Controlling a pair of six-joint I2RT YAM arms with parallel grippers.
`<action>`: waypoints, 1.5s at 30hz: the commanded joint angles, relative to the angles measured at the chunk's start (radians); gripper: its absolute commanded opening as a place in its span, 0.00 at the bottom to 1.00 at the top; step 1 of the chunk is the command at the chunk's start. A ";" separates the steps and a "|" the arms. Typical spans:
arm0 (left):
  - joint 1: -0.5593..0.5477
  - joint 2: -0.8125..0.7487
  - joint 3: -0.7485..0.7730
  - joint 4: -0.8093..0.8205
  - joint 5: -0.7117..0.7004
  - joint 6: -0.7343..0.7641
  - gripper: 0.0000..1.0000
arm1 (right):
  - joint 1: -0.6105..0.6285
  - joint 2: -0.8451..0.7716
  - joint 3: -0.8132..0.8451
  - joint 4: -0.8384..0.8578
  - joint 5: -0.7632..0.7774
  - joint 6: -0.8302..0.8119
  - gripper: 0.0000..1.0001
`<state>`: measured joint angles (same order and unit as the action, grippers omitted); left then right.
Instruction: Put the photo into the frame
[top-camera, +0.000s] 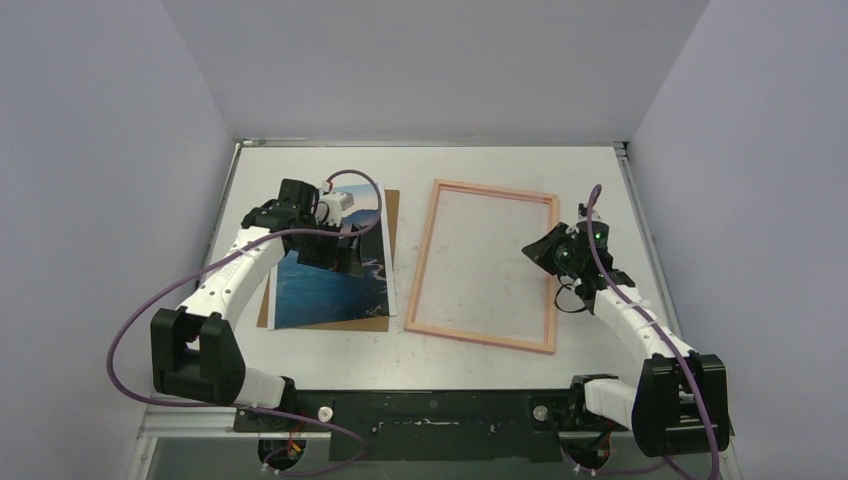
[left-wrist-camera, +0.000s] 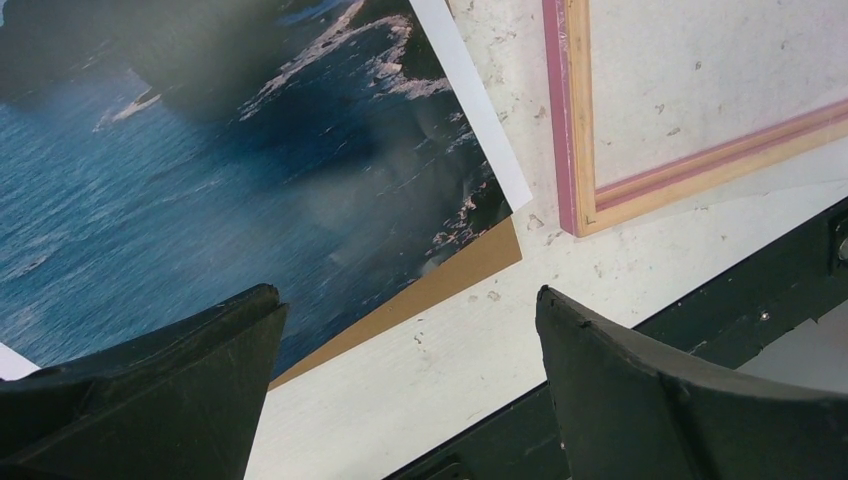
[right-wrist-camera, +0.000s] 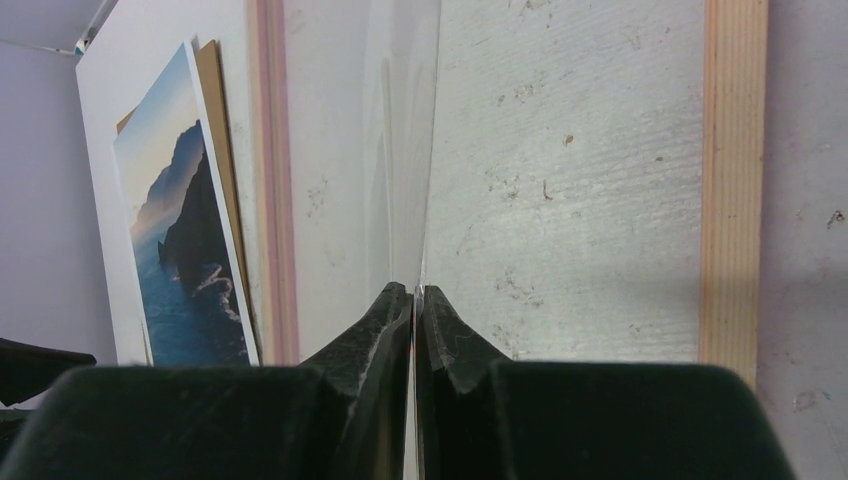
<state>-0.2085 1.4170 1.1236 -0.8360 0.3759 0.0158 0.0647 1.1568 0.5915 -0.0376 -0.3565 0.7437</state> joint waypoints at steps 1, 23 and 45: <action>-0.012 -0.021 0.041 -0.016 -0.031 0.019 0.96 | -0.014 -0.005 -0.012 0.087 0.040 -0.009 0.05; -0.034 0.006 0.063 -0.040 -0.066 0.030 0.96 | -0.062 0.022 -0.064 0.137 0.017 -0.023 0.05; -0.041 -0.007 0.059 -0.045 -0.068 0.042 0.96 | -0.087 0.116 0.028 0.123 -0.041 -0.114 0.05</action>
<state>-0.2436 1.4250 1.1416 -0.8768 0.3130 0.0391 -0.0067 1.2739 0.5720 0.0441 -0.3832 0.6788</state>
